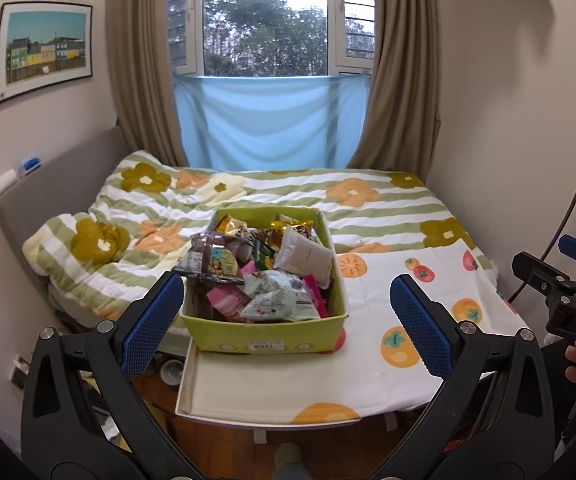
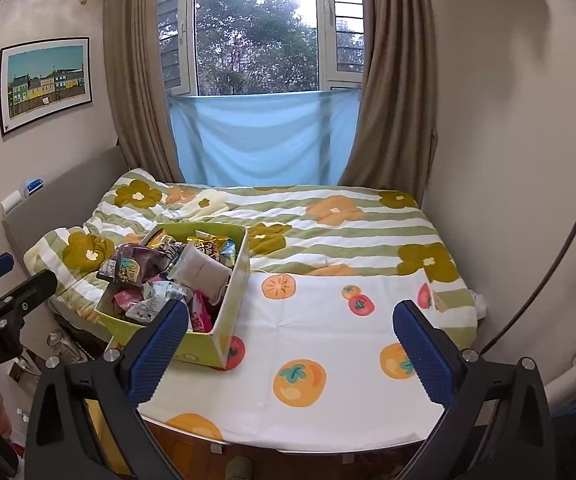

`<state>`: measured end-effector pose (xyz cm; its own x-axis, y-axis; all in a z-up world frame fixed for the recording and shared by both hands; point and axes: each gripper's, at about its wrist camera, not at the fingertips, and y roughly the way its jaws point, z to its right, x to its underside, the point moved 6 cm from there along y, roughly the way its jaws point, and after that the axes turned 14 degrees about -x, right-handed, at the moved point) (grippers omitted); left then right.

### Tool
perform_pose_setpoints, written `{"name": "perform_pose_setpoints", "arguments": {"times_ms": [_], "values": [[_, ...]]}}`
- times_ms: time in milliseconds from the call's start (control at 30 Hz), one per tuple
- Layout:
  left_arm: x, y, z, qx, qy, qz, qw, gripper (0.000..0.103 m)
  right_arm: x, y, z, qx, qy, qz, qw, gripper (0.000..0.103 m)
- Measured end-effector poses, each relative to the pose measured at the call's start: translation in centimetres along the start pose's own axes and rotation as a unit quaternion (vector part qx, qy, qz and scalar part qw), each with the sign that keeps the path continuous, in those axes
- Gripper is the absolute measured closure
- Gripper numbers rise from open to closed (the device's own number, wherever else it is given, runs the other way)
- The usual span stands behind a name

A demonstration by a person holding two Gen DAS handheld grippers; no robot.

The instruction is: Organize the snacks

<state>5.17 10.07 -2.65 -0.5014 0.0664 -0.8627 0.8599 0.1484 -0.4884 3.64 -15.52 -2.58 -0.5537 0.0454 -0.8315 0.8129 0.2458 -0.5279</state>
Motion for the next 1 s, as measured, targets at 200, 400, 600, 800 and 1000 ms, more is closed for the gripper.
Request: {"name": "perform_pose_setpoints", "arguments": {"times_ms": [200,400,600,800,1000], "values": [[0.24,-0.55,0.3,0.0,0.0,0.001,1.0,0.001,0.25,-0.86,0.08,0.0,0.002,0.006,1.0,0.001],[0.22,-0.51,0.32,-0.002,0.0,0.003,1.0,0.001,0.47,-0.98,0.04,0.002,0.002,0.008,1.0,0.001],[0.13,-0.33,0.58,-0.005,0.0,0.004,1.0,0.001,0.54,-0.88,0.15,0.001,0.005,0.008,1.0,0.001],[0.1,-0.23,0.67,-0.005,0.0,0.005,1.0,0.001,0.5,-0.65,0.49,0.004,0.006,0.008,1.0,0.001],[-0.03,-0.04,0.9,-0.005,0.003,0.004,1.0,0.001,0.5,-0.56,0.84,0.008,0.009,0.005,1.0,0.001]]}}
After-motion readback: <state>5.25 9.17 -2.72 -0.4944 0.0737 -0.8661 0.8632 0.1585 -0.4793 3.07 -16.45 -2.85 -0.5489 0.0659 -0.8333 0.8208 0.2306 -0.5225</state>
